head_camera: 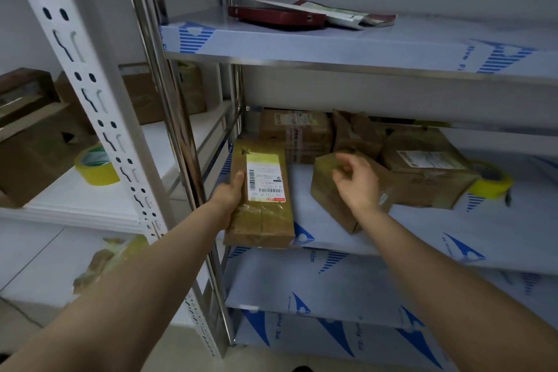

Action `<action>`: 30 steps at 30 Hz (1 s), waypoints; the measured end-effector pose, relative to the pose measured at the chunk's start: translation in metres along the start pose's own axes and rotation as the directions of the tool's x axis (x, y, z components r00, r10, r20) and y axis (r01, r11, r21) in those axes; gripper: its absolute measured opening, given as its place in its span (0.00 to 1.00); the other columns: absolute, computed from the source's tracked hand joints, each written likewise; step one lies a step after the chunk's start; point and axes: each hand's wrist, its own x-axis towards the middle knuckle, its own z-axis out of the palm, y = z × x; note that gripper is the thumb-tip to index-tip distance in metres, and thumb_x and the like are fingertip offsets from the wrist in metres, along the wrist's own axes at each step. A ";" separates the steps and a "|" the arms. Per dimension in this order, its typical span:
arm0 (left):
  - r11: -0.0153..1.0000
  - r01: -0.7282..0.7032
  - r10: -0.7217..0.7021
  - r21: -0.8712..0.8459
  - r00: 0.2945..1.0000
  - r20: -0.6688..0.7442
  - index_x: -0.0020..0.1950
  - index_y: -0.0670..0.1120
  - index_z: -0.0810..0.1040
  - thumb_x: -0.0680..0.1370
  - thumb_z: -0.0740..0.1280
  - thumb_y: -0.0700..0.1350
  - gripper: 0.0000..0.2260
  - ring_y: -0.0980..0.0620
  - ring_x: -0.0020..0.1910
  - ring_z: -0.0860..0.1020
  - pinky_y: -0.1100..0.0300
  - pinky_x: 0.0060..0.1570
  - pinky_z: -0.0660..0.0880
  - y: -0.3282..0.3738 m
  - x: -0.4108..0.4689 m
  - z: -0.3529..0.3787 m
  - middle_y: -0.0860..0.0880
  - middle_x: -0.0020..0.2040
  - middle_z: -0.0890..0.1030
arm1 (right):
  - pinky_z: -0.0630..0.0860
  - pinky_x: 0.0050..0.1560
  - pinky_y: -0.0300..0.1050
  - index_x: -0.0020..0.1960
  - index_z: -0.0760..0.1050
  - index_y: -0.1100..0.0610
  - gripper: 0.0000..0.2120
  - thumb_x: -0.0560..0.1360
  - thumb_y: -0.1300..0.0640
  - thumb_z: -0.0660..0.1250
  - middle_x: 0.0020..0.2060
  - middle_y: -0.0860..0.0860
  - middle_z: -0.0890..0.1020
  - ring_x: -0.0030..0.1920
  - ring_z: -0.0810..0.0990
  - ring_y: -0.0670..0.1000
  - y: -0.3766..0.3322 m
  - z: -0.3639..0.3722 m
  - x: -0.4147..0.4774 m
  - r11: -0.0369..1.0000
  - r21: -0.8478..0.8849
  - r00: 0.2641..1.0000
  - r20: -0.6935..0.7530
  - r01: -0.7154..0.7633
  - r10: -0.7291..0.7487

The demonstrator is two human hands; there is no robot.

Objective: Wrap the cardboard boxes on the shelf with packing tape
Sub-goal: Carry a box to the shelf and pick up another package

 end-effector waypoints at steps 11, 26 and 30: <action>0.992 0.124 -0.124 -0.026 0.992 0.027 0.65 0.40 0.70 0.83 0.52 0.56 0.22 0.38 0.57 0.77 0.45 0.56 0.75 -0.010 0.006 0.028 0.39 0.59 0.77 | 0.53 0.74 0.62 0.77 0.47 0.40 0.51 0.66 0.46 0.77 0.74 0.60 0.32 0.75 0.39 0.64 0.042 -0.019 -0.003 0.899 -0.309 0.907 0.188 -0.309 0.377; 0.961 0.265 -0.248 -0.073 0.950 0.187 0.57 0.44 0.72 0.82 0.59 0.49 0.11 0.42 0.47 0.78 0.43 0.50 0.74 -0.001 0.007 0.018 0.43 0.45 0.78 | 0.67 0.62 0.48 0.74 0.61 0.48 0.31 0.75 0.57 0.69 0.71 0.57 0.54 0.66 0.64 0.60 0.020 0.044 0.023 0.949 -0.277 0.980 0.080 -0.153 0.181; 0.972 0.231 -0.235 0.040 0.955 0.179 0.57 0.44 0.70 0.83 0.56 0.45 0.07 0.43 0.50 0.76 0.48 0.48 0.74 -0.001 0.005 0.017 0.44 0.47 0.78 | 0.69 0.62 0.50 0.73 0.58 0.57 0.28 0.76 0.65 0.65 0.67 0.61 0.61 0.60 0.72 0.62 0.013 0.057 0.029 0.954 -0.240 0.978 0.058 -0.179 0.198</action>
